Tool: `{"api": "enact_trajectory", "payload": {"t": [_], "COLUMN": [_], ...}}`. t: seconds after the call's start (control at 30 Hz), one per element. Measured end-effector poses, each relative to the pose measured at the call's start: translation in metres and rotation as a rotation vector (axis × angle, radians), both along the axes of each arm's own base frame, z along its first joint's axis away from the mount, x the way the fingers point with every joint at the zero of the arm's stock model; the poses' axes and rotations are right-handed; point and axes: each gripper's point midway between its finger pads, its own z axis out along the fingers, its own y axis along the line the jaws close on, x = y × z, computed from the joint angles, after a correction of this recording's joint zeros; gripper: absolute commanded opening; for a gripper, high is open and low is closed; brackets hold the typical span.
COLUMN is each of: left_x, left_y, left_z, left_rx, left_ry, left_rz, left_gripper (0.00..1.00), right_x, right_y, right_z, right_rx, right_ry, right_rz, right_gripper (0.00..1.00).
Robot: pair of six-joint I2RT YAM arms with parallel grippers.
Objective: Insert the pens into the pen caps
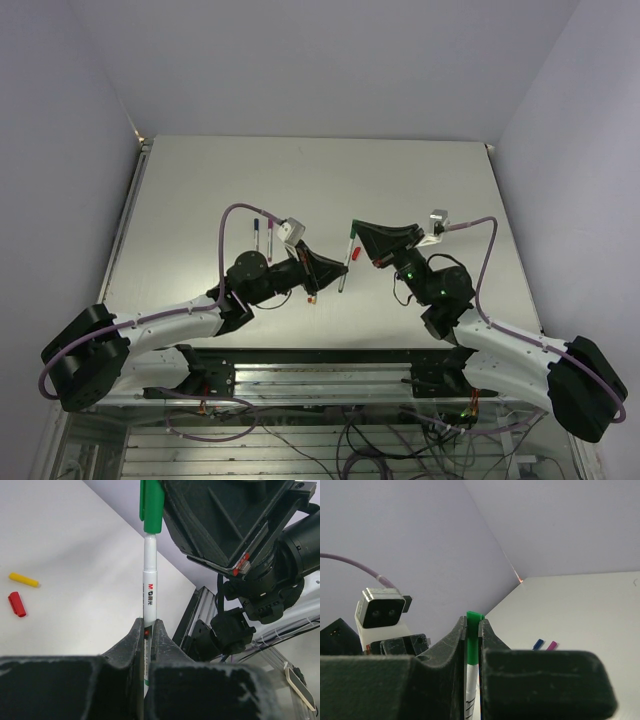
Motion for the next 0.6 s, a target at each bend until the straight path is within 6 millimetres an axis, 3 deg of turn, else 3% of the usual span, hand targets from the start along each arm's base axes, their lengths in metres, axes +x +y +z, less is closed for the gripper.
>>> {"api": "enact_trajectory", "payload": {"t": [0.6], "left_x": [0.002], "left_y": [0.014], "left_z": [-0.009], "left_rx": [-0.053], "left_ry": [-0.004], "left_rz": [0.077], "left_gripper": [0.07], "right_x": [-0.017], "right_y": [0.02], "right_z": [-0.029], "right_rx": [-0.024], "right_ry": [0.098], "right_rz": [0.101], "right_gripper": [0.0]}}
